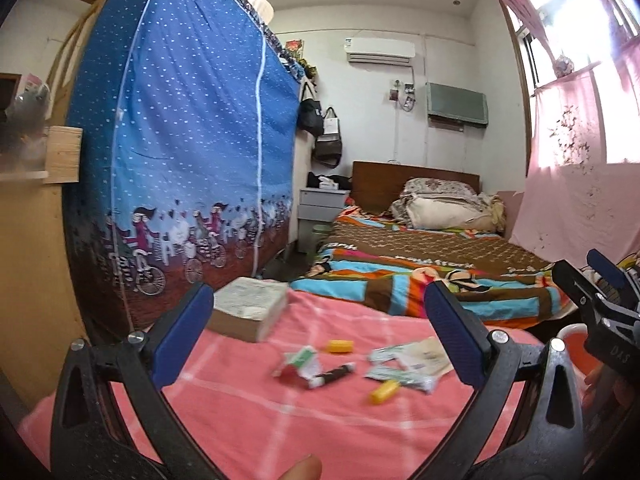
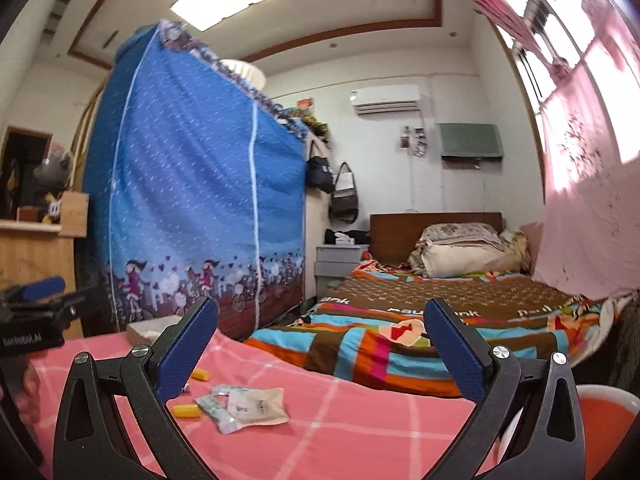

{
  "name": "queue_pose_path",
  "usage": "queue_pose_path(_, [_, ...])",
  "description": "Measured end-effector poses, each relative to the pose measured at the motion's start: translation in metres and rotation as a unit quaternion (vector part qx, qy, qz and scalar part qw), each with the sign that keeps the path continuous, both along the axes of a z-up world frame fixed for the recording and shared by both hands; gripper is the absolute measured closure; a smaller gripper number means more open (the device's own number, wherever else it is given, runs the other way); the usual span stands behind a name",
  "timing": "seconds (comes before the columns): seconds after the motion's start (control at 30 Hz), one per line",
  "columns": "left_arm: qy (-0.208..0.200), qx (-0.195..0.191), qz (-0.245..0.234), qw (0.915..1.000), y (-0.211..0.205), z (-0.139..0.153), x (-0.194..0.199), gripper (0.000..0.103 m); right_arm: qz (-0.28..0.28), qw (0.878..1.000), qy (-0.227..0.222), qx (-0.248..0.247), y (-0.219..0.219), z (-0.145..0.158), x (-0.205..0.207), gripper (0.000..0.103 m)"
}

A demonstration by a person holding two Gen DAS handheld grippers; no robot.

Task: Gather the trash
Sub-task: 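Move both tools back over the remaining trash on the bedspread, then grasp a small green-white packet with the left tool while the right grasps the paper packet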

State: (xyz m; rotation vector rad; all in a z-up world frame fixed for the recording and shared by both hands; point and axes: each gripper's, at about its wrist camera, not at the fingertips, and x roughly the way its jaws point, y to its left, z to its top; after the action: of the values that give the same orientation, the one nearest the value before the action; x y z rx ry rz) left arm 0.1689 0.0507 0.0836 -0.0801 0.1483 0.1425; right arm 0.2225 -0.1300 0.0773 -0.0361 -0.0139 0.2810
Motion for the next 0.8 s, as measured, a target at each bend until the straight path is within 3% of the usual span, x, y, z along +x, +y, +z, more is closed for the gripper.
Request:
queue_pose_path(0.17, [0.012, 0.0, 0.009, 0.9999, 0.019, -0.005, 0.004, 0.0, 0.01, 0.999, 0.029, -0.022, 0.021, -0.01, 0.015, 0.0])
queue_pose_path(0.37, [0.041, -0.033, -0.004, 0.9986, 0.036, -0.011, 0.019, 0.0, 0.018, 0.996, 0.069, -0.047, 0.035, -0.019, 0.035, 0.0])
queue_pose_path(0.6, [0.104, -0.05, -0.014, 0.9932, 0.041, -0.024, 0.044, 0.0, 0.027, 0.986, 0.149, -0.074, 0.049, -0.03, 0.07, 0.0])
queue_pose_path(0.73, [0.139, -0.061, -0.027, 0.988, 0.042, -0.032, 0.057, 0.007, 0.038, 0.975, 0.193, -0.098, 0.061, -0.039, 0.086, 0.006])
queue_pose_path(0.8, [0.161, -0.067, -0.036, 0.9841, 0.043, -0.037, 0.065, 0.02, 0.04, 0.97, 0.213, -0.106, 0.064, -0.046, 0.092, 0.009])
